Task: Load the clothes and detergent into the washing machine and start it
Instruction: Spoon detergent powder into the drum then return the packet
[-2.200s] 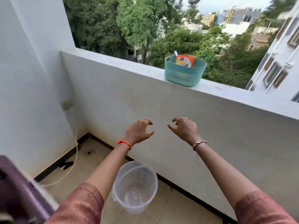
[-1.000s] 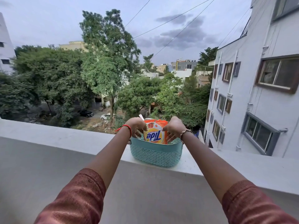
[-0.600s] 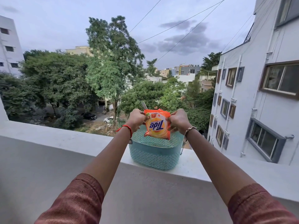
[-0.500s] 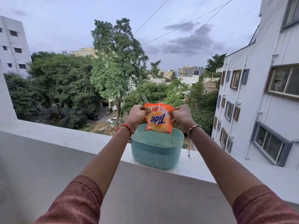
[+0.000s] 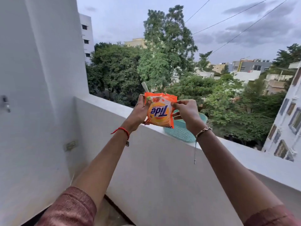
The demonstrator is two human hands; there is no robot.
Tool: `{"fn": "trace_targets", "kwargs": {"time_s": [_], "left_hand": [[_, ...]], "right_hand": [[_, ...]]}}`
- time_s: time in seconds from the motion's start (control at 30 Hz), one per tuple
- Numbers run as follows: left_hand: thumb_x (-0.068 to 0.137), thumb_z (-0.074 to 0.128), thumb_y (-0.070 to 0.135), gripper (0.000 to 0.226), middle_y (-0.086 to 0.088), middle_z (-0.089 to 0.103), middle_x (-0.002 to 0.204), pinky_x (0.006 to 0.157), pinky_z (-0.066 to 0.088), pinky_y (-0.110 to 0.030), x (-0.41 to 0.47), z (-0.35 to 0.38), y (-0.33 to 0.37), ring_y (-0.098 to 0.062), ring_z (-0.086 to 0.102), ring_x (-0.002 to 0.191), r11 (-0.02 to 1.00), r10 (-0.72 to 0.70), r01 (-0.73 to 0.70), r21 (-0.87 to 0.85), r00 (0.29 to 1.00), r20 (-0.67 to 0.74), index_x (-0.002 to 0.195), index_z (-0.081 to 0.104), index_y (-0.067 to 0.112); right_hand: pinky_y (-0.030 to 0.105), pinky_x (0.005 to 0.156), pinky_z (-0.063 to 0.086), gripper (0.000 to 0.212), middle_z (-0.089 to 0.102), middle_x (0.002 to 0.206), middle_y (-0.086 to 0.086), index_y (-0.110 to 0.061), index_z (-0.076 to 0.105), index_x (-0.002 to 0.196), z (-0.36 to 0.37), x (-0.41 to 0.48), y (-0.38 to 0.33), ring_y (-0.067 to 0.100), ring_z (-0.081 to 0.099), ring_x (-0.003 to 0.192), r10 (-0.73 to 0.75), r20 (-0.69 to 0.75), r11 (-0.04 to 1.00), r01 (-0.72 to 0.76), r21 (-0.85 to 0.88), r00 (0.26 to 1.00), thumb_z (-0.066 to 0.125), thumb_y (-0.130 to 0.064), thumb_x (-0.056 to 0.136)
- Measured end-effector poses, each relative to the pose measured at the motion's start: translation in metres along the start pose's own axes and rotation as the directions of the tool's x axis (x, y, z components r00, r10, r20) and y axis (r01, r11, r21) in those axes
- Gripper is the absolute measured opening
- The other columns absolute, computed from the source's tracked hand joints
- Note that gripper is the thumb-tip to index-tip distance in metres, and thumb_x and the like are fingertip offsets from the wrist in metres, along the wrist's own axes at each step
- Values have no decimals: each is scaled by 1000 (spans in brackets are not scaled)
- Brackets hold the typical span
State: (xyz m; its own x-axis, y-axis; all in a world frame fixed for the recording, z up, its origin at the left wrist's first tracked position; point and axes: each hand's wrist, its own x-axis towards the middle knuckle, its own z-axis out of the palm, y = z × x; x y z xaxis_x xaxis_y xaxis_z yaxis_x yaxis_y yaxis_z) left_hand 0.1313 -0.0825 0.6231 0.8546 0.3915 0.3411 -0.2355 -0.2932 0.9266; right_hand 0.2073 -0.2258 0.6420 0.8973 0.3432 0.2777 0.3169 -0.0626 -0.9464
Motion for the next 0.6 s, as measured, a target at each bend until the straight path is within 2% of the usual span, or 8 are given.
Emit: {"fn": "trace_targets", "kwargs": {"time_s": [0.1,0.17,0.23,0.3,0.43,0.53,0.6], "left_hand": [[100,32,36,45,-12,56,126,44,50,-14,-61,-25,-4,-14,61,88,994,-87,91,62,995,-56,137,23,12],[100,31,36,32,-5,62,105,41,47,-15,-100,-42,-6,-3,63,70,985,-122,132,112,988,-93,125,30,15],[100,31,38,23,0,62,91,42,47,-20,-139,-58,-8,0,62,62,975,-154,173,142,978,-139,113,33,19],[100,32,38,21,1,62,92,44,48,-20,-170,-75,-12,-1,61,66,966,-169,200,167,969,-180,109,33,20],[100,33,32,20,-3,58,110,49,50,-11,-227,-104,-17,-5,59,82,959,-202,247,140,940,-274,114,34,19],[100,33,29,16,-7,55,114,48,50,-10,-262,-123,-17,-6,58,84,955,-226,276,105,913,-341,113,32,19],[100,32,26,12,-7,55,109,46,49,-10,-285,-138,-18,-5,58,80,955,-220,278,99,896,-386,109,32,18]], "right_hand": [[24,46,48,15,61,64,7,-5,61,73,19,-37,7,16,55,41,76,196,997,-76,-7,978,57,-4,87],[26,48,51,7,64,62,7,1,63,81,32,-59,8,17,59,42,122,351,992,-117,-36,928,58,-3,85],[26,45,53,6,65,59,7,4,62,85,47,-82,8,17,60,40,149,479,989,-137,-59,865,59,-1,85],[26,46,55,10,65,65,12,7,62,91,64,-103,8,18,61,41,165,564,986,-148,-77,809,59,1,85],[26,51,56,19,66,74,15,12,61,99,98,-144,7,18,63,47,172,697,985,-135,-107,696,58,-1,86],[24,51,56,19,65,78,16,12,61,100,122,-171,4,23,62,55,143,758,988,-130,-78,636,58,-1,87],[25,53,57,18,66,78,16,10,62,99,140,-188,2,23,63,55,132,784,989,-134,-63,607,59,-1,86]]}}
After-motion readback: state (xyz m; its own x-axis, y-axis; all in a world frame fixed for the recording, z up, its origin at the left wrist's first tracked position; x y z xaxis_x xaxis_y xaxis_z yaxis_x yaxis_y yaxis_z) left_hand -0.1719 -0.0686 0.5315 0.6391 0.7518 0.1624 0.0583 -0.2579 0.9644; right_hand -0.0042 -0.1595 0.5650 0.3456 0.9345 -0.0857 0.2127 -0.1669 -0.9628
